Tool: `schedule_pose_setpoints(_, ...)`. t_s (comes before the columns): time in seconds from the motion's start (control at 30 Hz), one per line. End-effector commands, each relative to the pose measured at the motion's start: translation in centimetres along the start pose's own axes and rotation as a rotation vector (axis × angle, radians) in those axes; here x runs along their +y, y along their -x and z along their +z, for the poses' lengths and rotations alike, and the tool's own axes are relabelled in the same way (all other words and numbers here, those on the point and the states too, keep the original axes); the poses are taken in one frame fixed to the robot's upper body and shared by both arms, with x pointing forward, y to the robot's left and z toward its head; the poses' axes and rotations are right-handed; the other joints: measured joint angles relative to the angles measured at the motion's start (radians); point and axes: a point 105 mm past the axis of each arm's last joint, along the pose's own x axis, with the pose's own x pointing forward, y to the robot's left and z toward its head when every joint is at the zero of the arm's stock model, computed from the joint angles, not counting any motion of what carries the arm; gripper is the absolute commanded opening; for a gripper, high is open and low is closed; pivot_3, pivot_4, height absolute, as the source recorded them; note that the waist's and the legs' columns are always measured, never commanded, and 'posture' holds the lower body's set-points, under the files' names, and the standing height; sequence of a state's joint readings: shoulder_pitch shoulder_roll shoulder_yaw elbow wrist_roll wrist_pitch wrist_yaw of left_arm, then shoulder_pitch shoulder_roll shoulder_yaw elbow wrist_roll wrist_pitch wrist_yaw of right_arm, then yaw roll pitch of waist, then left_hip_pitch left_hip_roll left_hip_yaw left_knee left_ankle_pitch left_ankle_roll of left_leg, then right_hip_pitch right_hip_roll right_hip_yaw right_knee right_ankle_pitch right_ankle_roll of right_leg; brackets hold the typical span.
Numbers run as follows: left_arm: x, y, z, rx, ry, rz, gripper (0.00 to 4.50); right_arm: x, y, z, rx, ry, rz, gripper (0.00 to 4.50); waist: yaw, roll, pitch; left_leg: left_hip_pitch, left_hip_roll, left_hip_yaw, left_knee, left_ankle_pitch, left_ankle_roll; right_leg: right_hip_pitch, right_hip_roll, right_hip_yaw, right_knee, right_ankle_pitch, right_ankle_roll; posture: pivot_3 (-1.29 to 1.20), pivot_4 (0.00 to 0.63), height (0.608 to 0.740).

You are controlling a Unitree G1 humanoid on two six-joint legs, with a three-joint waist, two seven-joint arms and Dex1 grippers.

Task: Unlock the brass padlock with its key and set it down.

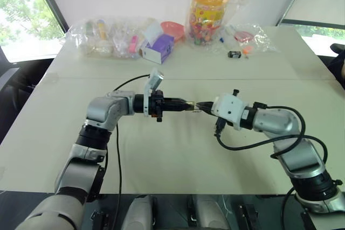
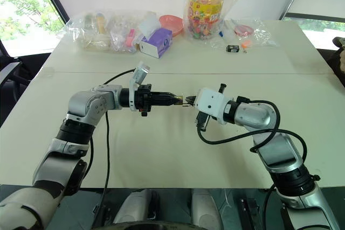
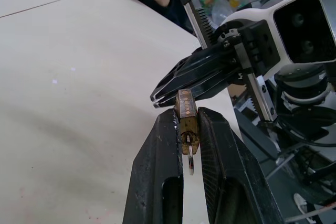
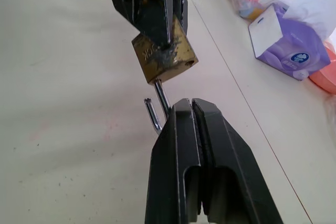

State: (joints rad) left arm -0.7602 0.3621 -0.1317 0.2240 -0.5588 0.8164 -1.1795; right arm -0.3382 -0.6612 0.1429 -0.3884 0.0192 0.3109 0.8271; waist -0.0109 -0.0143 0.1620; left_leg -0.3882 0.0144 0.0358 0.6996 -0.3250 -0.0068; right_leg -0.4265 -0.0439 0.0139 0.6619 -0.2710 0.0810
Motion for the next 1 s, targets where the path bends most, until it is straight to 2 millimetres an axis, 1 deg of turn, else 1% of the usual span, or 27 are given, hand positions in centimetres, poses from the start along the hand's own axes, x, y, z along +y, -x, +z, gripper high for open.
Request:
schedule_pose_setpoints(0.03, -1.0, 0.0, 2.1, -0.038, -0.077, -0.039, 0.0, -0.1, 0.1, 0.7, -0.026, 0.036, 0.01, 0.02, 0.0, 0.0, 0.0, 0.0, 0.0, 0.0, 0.0, 0.0, 0.0, 0.0, 0.0, 0.0, 0.0, 0.0, 0.0, 0.0, 0.15, 0.735)
schedule_pose_setpoints(0.17, -0.7, -0.1, 1.9, -0.036, -0.082, -0.028, 0.0, -0.2, 0.5, 0.4, -0.009, 0.044, 0.009, 0.02, 0.0, 0.0, 0.0, 0.0, 0.0, 0.0, 0.0, 0.0, 0.0, 0.0, 0.0, 0.0, 0.0, 0.0, 0.0, 0.0, 0.15, 0.735)
schedule_pose_setpoints(0.27, -0.3, -0.3, 1.1, -0.013, -0.094, -0.003, 0.0, -0.7, 1.8, -0.9, 0.066, 0.069, -0.024, 0.02, 0.004, 0.0, 0.0, 0.0, 0.0, 0.0, 0.0, 0.0, 0.0, 0.0, 0.0, 0.0, 0.0, 0.0, 0.0, 0.0, 0.15, 0.735)
schedule_pose_setpoints(0.37, 0.5, -0.9, -0.1, 0.001, -0.084, 0.037, 0.0, -1.0, 3.8, -1.9, 0.136, 0.069, -0.079, 0.02, 0.007, 0.0, 0.0, -0.001, 0.0, 0.0, 0.0, 0.0, 0.0, 0.0, 0.0, 0.0, -0.001, 0.0, 0.0, 0.0, 0.15, 0.735)
schedule_pose_setpoints(0.5, 1.8, -1.9, -1.5, -0.001, -0.047, 0.091, 0.0, -1.0, 5.8, -1.4, 0.167, 0.048, -0.158, 0.02, 0.012, 0.0, 0.0, -0.001, 0.0, 0.0, 0.0, 0.0, 0.0, 0.0, 0.0, 0.0, -0.001, 0.0, 0.0, 0.0, 0.15, 0.735)
schedule_pose_setpoints(0.6, 2.3, -3.4, -2.5, -0.004, 0.003, 0.101, 0.0, -0.4, 6.8, -0.8, 0.184, 0.025, -0.2, 0.02, 0.013, 0.0, 0.0, -0.001, 0.0, 0.0, 0.0, 0.0, 0.0, 0.0, 0.0, 0.0, -0.001, 0.0, 0.0, 0.0, 0.15, 0.735)
schedule_pose_setpoints(0.7, 3.0, -5.0, -3.2, -0.021, 0.059, 0.13, 0.0, 0.2, 7.2, -0.4, 0.194, 0.011, -0.22, 0.02, 0.019, 0.0, 0.0, -0.001, 0.0, 0.0, 0.0, 0.0, 0.0, 0.0, 0.001, 0.0, -0.001, 0.0, 0.0, 0.0, 0.15, 0.735)
schedule_pose_setpoints(0.77, 3.7, -6.2, -3.5, -0.041, 0.102, 0.169, 0.0, 0.5, 7.2, -0.1, 0.194, -0.007, -0.238, 0.02, 0.022, 0.0, 0.0, -0.001, -0.001, 0.0, 0.0, 0.0, 0.0, 0.0, 0.001, 0.0, -0.001, 0.0, 0.0, 0.0, 0.15, 0.735)
schedule_pose_setpoints(0.83, 4.1, -7.2, -3.7, -0.055, 0.141, 0.175, 0.0, 0.6, 7.1, 0.1, 0.194, -0.016, -0.253, 0.02, 0.023, 0.0, 0.0, -0.001, -0.001, 0.0, 0.0, 0.0, 0.0, 0.0, 0.001, 0.0, -0.001, 0.0, 0.0, 0.0, 0.15, 0.735)
schedule_pose_setpoints(0.93, 4.7, -8.2, -4.0, -0.069, 0.195, 0.201, 0.0, 0.7, 7.0, 0.4, 0.191, -0.028, -0.268, 0.02, 0.023, -0.001, 0.001, -0.001, -0.002, -0.001, 0.0, 0.0, 0.0, 0.0, 0.001, 0.0, -0.001, 0.0, 0.0, 0.0, 0.15, 0.735)
schedule_pose_setpoints(1.0, 5.2, -8.8, -4.6, -0.062, 0.218, 0.229, 0.0, 0.8, 6.9, 0.5, 0.192, -0.032, -0.27, 0.02, 0.021, -0.001, 0.001, -0.001, -0.003, -0.001, 0.0, 0.0, 0.0, 0.0, 0.001, -0.001, -0.001, 0.0, 0.0, 0.0, 0.15, 0.735)
